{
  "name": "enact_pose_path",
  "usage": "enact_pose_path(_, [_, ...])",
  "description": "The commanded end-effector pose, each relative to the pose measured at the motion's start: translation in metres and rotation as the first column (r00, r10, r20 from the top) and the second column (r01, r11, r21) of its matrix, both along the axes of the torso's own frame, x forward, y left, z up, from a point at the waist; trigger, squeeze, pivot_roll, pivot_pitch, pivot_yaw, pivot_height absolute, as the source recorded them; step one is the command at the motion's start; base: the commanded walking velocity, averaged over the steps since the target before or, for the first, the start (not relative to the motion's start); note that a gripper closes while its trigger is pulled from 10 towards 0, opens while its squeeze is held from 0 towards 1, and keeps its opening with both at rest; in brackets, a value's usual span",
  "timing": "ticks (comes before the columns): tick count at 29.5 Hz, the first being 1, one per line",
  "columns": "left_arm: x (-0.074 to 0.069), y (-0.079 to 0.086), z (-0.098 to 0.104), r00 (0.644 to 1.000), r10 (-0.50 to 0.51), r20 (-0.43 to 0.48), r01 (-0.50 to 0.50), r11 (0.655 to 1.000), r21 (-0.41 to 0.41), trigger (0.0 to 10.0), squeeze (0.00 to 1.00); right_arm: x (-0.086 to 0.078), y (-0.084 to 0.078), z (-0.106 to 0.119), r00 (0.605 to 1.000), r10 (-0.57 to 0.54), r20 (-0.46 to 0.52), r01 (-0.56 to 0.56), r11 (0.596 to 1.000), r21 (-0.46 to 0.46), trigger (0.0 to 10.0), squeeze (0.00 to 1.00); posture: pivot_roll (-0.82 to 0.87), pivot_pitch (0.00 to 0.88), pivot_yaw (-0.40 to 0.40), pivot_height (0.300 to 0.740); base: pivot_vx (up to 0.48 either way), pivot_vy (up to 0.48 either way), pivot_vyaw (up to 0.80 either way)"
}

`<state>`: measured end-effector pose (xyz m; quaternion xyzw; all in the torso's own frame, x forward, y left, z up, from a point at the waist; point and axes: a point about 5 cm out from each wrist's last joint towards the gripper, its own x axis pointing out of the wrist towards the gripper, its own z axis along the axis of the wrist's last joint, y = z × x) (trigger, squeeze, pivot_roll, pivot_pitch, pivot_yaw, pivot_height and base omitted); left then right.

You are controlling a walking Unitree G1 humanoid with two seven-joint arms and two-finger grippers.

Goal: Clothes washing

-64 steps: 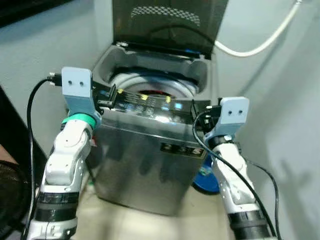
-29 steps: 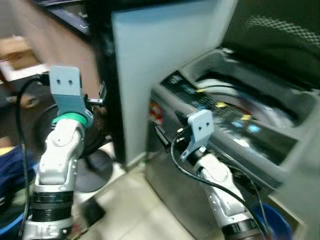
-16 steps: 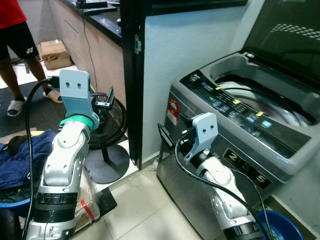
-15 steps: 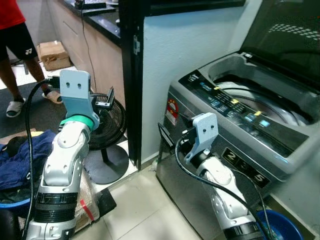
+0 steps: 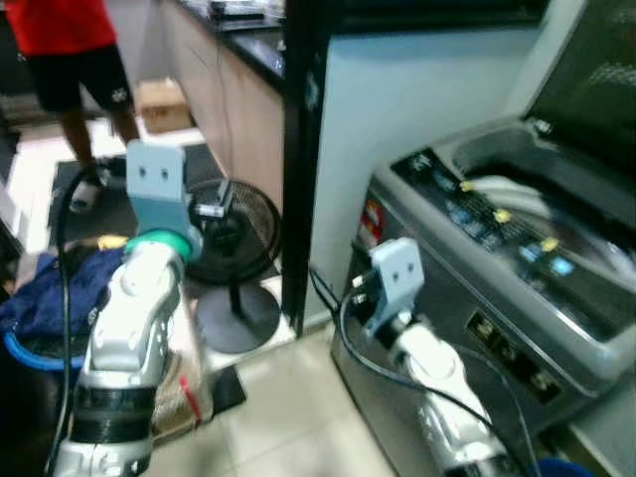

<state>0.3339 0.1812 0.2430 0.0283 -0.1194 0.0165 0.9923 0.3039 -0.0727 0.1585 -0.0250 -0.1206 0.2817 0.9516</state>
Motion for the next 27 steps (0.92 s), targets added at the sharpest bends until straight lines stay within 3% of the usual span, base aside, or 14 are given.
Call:
enact_pose_path(1, [0.000,-0.003,-0.002,1.000,-0.010,-0.006,0.010,1.000,0.005,10.0,0.00,0.000,-0.004,-0.004,1.000,-0.010,-0.015,0.010,1.000,-0.004,10.0,0.00,0.14,0.003,0.010,0.740,0.000,0.000,0.74])
enact_pose_path(23, [0.000,-0.003,-0.007,1.000,-0.014,-0.022,0.014,1.000,0.015,10.0,0.00,-0.006,0.000,-0.014,0.997,0.057,-0.052,-0.057,0.998,-0.005,10.0,0.00,0.14,0.004,0.012,0.740,0.000,0.000,0.73])
enact_pose_path(27, [0.000,-0.004,-0.007,1.000,-0.019,-0.016,0.019,0.999,0.026,10.0,0.00,-0.003,-0.002,-0.013,0.998,0.022,-0.061,-0.021,1.000,0.017,10.0,0.00,0.13,0.003,0.013,0.740,0.000,0.000,0.15])
